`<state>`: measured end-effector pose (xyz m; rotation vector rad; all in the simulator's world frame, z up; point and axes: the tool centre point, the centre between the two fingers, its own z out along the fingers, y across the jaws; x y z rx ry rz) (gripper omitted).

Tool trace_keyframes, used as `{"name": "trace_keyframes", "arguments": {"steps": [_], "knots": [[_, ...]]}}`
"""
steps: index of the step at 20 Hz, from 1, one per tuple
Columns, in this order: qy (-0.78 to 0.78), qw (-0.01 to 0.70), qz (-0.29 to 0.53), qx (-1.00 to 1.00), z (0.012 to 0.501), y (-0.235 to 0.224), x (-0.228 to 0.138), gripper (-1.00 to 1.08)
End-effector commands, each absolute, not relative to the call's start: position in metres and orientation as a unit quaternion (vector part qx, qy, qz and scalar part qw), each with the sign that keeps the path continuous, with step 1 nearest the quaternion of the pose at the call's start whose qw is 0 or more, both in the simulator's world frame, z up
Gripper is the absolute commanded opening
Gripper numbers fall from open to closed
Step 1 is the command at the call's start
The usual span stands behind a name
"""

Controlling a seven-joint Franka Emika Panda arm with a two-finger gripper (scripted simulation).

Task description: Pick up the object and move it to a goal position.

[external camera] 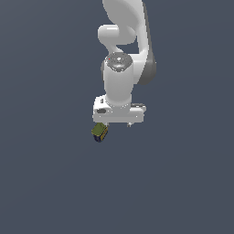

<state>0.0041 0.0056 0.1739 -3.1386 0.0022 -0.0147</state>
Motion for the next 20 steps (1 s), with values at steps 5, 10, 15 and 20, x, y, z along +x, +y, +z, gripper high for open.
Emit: {"name": "trace_keyframes", "arguments": {"steps": [5, 10, 15, 20], "knots": [[0.004, 0.005, -0.012, -1.0, 0.18, 0.002, 0.007, 1.0], [0.009, 0.011, -0.026, -1.0, 0.192, -0.004, 0.012, 1.0], [0.015, 0.011, -0.024, -1.0, 0.189, -0.007, 0.011, 1.0], [0.048, 0.01, -0.02, -0.999, 0.175, -0.021, 0.004, 1.0]]}}
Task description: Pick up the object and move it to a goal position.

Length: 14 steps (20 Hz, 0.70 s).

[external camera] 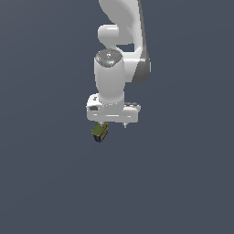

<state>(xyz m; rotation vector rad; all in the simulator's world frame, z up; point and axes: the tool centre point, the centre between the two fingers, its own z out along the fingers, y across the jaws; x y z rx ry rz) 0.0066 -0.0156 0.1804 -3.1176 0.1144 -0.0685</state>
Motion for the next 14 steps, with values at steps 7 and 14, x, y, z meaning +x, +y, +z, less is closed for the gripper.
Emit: {"name": "trace_keyframes", "arguments": {"steps": [7, 14], "knots": [[0.139, 0.006, -0.009, -0.99, 0.139, -0.058, -0.018, 1.0], [0.207, 0.001, -0.002, -0.978, 0.114, -0.085, -0.039, 1.0]]}}
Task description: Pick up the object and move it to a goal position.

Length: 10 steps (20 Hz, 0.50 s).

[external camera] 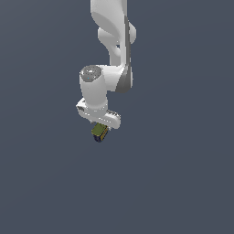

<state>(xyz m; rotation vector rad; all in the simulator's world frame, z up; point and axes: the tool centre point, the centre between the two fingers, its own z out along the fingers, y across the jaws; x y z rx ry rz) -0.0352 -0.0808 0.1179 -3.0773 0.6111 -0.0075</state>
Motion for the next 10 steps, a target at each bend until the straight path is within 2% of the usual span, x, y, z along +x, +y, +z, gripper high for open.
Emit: {"name": "trace_keyframes", "arguments": {"steps": [1, 10], "knots": [[0.212, 0.001, -0.001, -0.977, 0.1119, -0.0872, -0.0404, 1.0], [0.218, 0.0, 0.0, -0.976, 0.104, -0.0898, -0.0428, 1.0]]}}
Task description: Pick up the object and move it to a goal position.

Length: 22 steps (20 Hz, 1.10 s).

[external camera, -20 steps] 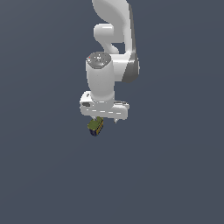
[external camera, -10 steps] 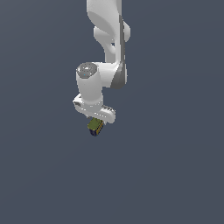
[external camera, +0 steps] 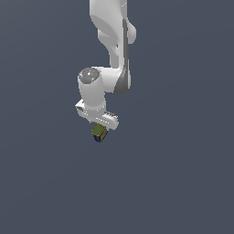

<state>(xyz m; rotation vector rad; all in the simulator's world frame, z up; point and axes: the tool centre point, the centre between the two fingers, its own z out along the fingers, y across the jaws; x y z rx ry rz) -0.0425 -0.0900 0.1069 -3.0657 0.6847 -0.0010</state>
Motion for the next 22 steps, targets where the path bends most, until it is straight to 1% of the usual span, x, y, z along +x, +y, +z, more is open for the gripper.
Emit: {"name": "trace_keyframes", "arguments": {"steps": [1, 8, 14, 15, 22], "knots": [[0.218, 0.0, 0.0, -0.976, 0.101, -0.09, -0.043, 1.0], [0.22, 0.0, 0.0, -0.975, 0.069, -0.091, -0.044, 1.0], [0.221, 0.0, 0.0, -0.975, 0.059, -0.091, -0.044, 1.0], [0.221, 0.0, 0.0, -0.975, 0.059, -0.091, -0.044, -1.0], [0.221, 0.0, 0.0, -0.975, 0.059, -0.091, -0.044, -1.0]]}}
